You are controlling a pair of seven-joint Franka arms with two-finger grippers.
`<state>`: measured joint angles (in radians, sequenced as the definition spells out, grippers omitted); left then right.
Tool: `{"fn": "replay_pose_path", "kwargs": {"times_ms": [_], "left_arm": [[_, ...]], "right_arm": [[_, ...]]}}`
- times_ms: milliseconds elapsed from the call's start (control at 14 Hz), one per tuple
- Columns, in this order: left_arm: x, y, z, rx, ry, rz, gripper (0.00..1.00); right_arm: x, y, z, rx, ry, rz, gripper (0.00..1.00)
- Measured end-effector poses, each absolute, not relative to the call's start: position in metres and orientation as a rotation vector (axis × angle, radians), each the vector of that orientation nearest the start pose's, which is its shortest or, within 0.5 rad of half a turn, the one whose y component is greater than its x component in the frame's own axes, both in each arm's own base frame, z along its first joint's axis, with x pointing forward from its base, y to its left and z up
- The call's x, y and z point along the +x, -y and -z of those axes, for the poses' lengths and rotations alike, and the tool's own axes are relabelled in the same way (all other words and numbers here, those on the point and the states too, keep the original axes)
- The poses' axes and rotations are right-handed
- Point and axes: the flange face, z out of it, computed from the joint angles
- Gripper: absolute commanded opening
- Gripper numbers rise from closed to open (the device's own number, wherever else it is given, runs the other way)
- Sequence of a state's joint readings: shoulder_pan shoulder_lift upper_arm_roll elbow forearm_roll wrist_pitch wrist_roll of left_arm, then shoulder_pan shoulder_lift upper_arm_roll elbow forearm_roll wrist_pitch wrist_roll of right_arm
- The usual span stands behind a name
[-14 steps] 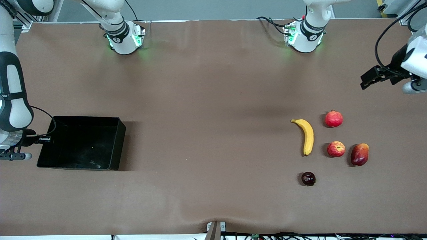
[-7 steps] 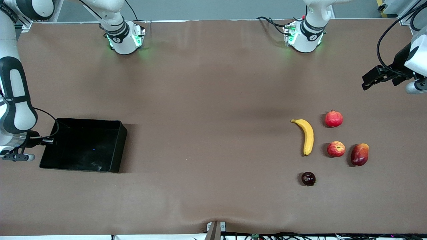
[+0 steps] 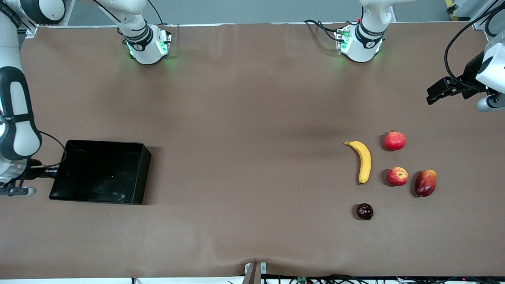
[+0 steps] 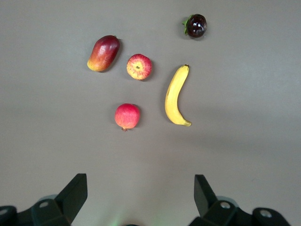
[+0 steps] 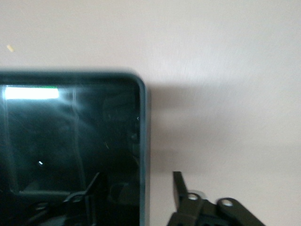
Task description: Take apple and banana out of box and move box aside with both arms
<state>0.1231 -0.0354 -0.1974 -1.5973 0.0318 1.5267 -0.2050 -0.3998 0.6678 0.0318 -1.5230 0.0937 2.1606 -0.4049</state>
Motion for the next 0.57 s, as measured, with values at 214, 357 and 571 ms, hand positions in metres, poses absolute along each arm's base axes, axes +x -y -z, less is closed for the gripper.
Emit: {"fn": "replay_pose_path", "kwargs": {"times_ms": [214, 357, 571], "left_arm": [[0.538, 0.037, -0.628, -3.091, 0.208, -0.044, 1.00], [0.538, 0.037, -0.629, -3.091, 0.208, -0.042, 1.00], [0.538, 0.037, -0.629, -3.092, 0.198, -0.042, 1.00]], "right_arm": [[0.673, 0.233, -0.326, -3.060, 0.027, 0.118, 1.00], [0.680, 0.196, -0.374, -3.063, 0.114, 0.158, 1.00], [0.679, 0.142, -0.431, -3.074, 0.187, 0.164, 1.00]]}}
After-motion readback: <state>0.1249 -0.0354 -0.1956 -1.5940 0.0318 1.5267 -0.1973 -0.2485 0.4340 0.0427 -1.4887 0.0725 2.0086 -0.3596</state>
